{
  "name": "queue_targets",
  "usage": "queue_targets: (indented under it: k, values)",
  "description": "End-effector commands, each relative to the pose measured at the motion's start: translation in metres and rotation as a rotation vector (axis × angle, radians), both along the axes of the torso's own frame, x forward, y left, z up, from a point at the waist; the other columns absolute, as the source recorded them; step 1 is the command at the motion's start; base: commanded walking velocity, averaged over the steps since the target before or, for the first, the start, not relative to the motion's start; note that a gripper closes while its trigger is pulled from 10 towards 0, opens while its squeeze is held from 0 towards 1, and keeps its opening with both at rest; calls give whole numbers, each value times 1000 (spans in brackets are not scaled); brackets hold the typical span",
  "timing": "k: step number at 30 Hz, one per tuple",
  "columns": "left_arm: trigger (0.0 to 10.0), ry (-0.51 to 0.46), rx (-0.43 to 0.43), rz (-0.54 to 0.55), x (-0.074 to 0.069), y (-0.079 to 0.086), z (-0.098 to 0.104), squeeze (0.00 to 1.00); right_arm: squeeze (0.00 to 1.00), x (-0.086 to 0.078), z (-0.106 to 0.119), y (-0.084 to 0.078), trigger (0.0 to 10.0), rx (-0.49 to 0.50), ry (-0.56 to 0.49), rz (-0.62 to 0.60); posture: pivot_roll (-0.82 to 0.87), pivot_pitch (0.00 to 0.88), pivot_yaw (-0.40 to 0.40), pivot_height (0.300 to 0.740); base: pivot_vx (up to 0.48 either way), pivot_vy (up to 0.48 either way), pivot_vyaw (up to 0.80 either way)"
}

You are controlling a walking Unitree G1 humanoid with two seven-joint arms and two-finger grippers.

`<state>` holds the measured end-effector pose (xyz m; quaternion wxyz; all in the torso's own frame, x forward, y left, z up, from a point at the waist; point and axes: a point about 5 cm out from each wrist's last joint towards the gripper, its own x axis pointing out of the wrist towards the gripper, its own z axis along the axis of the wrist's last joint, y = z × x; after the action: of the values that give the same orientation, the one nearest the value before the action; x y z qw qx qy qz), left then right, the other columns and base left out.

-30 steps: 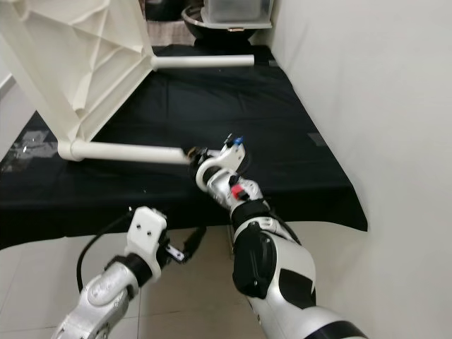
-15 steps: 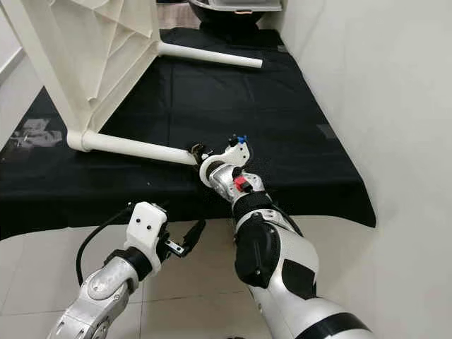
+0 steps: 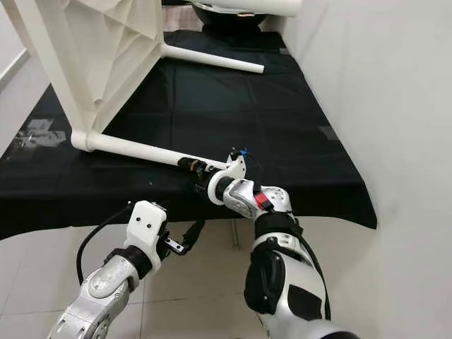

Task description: Building children table

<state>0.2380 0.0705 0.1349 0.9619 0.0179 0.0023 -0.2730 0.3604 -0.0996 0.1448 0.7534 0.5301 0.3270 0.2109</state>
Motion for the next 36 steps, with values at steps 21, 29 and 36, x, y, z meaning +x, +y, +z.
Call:
queue_targets:
  k: [21, 29, 36]
  values:
    - [10000, -42, 37, 328, 2, 48, -1, 0, 0, -58, 53, -42, 10000, -1215, -1053, -267, 93, 58, -63, 740, 0, 0, 0]
    - [10000, -43, 31, 373, -2, 53, 0, 0, 0, -69, 30, -44, 10000, -1258, -972, -305, 100, 49, -68, 740, 0, 0, 0]
    - [10000, -59, 26, 357, 2, 49, 1, 0, 0, -72, 14, -46, 10000, -1261, -942, -315, 96, 47, -64, 740, 275, 0, 0]
